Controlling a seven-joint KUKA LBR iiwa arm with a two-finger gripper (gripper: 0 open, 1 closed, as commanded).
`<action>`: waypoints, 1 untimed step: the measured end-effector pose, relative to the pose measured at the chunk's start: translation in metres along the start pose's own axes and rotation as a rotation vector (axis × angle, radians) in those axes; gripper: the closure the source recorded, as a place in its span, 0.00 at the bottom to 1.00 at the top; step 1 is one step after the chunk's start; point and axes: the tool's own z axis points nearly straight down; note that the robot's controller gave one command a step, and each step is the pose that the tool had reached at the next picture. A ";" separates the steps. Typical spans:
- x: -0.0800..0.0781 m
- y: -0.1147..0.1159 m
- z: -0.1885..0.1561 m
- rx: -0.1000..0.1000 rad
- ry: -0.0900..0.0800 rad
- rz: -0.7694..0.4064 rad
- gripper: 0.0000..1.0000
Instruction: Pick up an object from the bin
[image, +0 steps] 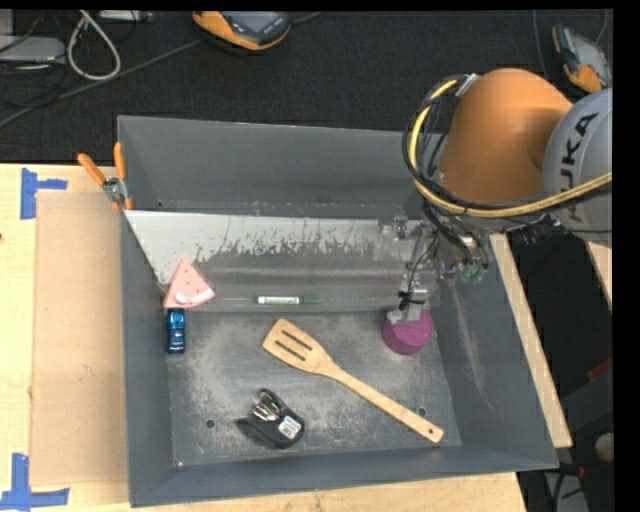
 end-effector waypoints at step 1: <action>0.020 0.017 0.085 -0.001 0.000 0.093 0.00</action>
Offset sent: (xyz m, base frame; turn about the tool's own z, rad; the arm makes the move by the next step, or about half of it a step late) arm -0.0402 0.0375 -0.0806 0.0698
